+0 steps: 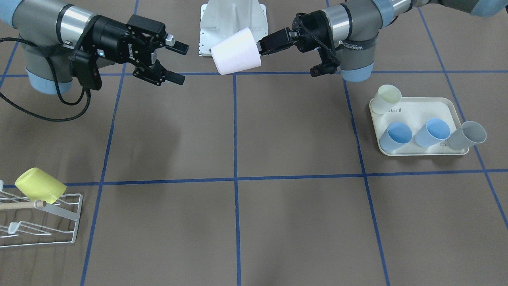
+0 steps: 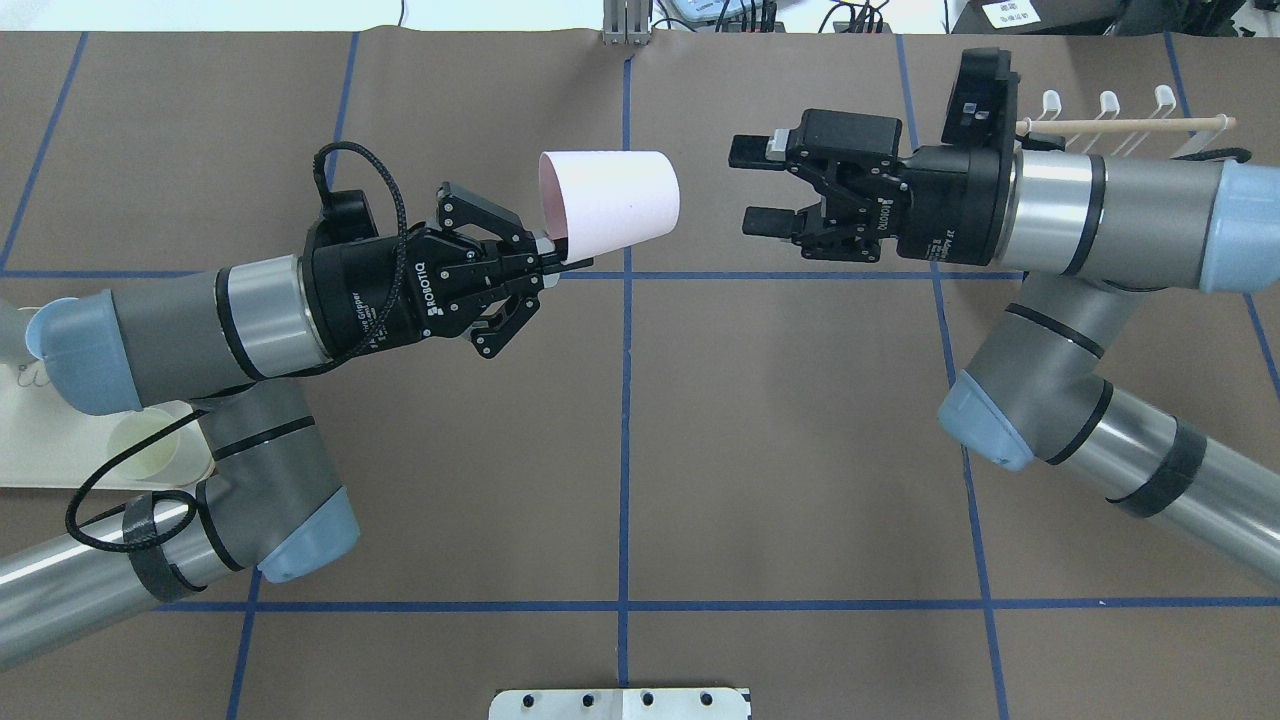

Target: Transfer IKEA cup to right arm and place on rack

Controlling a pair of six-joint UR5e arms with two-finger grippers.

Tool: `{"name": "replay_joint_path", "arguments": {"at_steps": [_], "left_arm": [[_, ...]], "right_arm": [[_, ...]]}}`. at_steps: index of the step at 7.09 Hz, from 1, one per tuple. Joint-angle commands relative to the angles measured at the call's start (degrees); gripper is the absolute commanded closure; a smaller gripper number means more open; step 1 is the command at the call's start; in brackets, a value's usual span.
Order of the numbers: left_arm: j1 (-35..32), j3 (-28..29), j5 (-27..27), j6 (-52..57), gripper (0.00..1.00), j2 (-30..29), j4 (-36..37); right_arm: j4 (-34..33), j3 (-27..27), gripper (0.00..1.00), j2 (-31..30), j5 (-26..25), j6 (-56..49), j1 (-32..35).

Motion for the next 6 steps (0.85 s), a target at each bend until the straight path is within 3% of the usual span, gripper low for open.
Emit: {"name": "replay_joint_path", "arguments": {"at_steps": [1, 6], "left_arm": [[0.5, 0.2, 0.1, -1.2, 1.0, -0.5, -0.7], [2.2, 0.3, 0.2, -3.1, 1.0, -0.6, -3.4]], "right_arm": [[0.2, -0.4, 0.03, 2.5, -0.7, 0.3, -1.4], [1.0, -2.4, 0.04, 4.7, -2.2, 0.4, -2.3]]}}
